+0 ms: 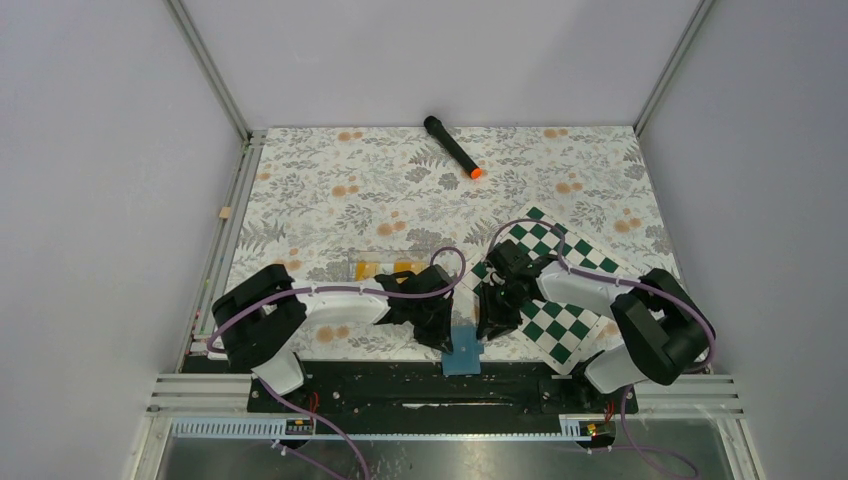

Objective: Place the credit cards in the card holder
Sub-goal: Close the card holder at the center of the board.

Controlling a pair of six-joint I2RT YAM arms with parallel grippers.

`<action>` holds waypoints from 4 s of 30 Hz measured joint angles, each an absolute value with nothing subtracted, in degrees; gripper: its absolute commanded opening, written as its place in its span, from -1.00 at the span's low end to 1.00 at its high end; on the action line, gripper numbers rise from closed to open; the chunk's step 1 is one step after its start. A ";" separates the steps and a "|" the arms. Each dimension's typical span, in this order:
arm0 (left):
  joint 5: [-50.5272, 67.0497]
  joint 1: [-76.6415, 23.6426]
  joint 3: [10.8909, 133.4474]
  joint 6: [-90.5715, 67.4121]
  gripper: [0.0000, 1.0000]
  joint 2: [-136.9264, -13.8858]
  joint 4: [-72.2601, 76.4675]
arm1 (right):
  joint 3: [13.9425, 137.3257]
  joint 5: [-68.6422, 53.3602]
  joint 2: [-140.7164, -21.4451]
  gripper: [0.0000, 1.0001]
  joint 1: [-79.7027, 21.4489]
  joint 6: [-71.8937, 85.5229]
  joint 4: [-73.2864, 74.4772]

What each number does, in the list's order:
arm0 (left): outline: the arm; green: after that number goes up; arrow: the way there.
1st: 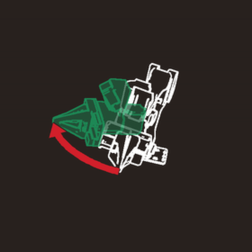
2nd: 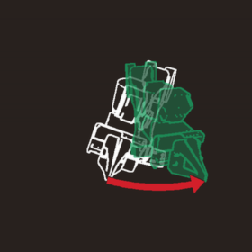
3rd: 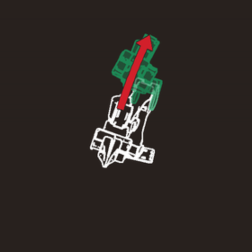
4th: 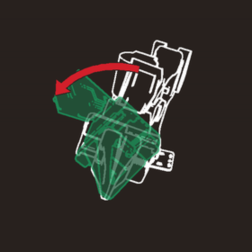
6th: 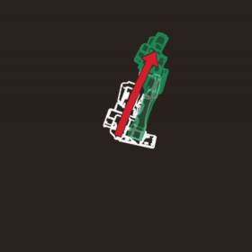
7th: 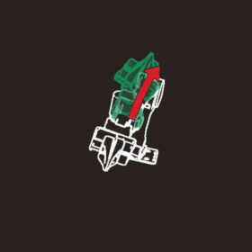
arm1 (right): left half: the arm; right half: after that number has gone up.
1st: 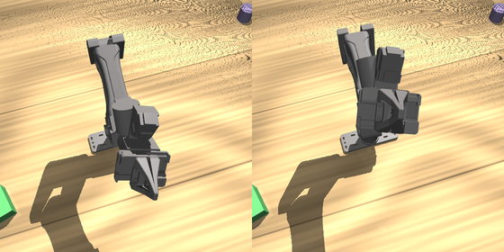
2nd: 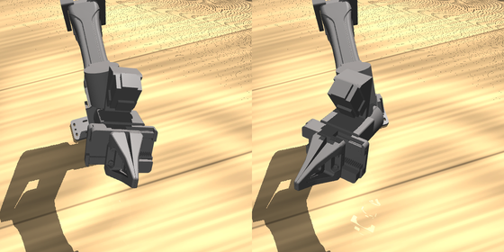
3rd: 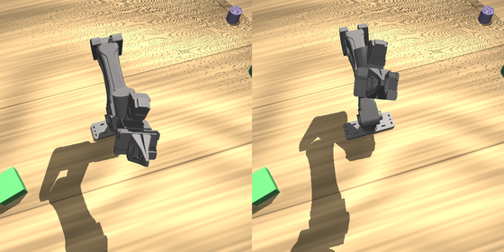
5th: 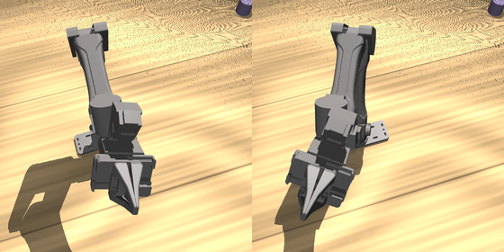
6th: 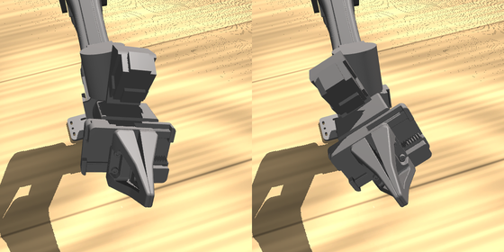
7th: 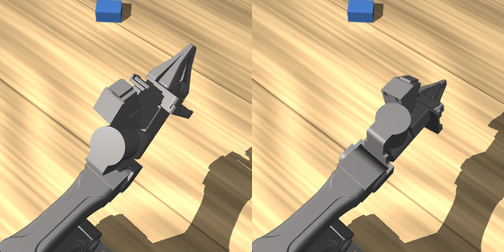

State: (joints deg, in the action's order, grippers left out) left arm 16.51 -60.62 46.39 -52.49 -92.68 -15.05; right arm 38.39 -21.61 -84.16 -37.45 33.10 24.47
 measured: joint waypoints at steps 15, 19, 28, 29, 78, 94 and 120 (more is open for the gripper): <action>16.16 -60.80 47.55 -52.27 -1.00 -93.27 -16.69 | 40.97 -23.79 -87.92 -0.24 -39.88 28.93 28.91; 16.16 -60.80 47.66 -52.27 -1.00 -93.38 -16.78 | 41.23 -23.81 -88.05 -0.12 -40.21 28.91 29.32; 16.19 -60.80 47.90 -52.21 -1.00 -93.58 -17.06 | 42.92 -19.70 -87.55 -0.03 -40.51 30.04 31.22; 16.19 -60.80 47.90 -52.18 -1.00 -93.58 -17.06 | 43.51 -18.39 -87.77 -0.08 -40.51 30.06 31.46; 16.21 -60.84 48.31 -51.86 -1.00 -93.89 -17.56 | 45.17 -15.14 -89.41 -0.51 -41.78 30.55 32.47; 16.23 -60.84 48.40 -51.86 -1.00 -94.04 -17.61 | 47.83 -21.54 -94.56 -0.57 -41.63 27.73 32.67; 16.51 -60.84 50.63 -51.79 -1.00 -95.64 -20.14 | 45.36 -27.92 -93.23 -0.19 -42.65 19.31 36.38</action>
State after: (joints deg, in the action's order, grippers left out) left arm 16.51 -60.84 50.63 -51.79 -95.64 -20.14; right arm 45.36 -27.92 -93.23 -42.65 19.31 36.38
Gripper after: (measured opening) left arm 0.007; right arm 0.412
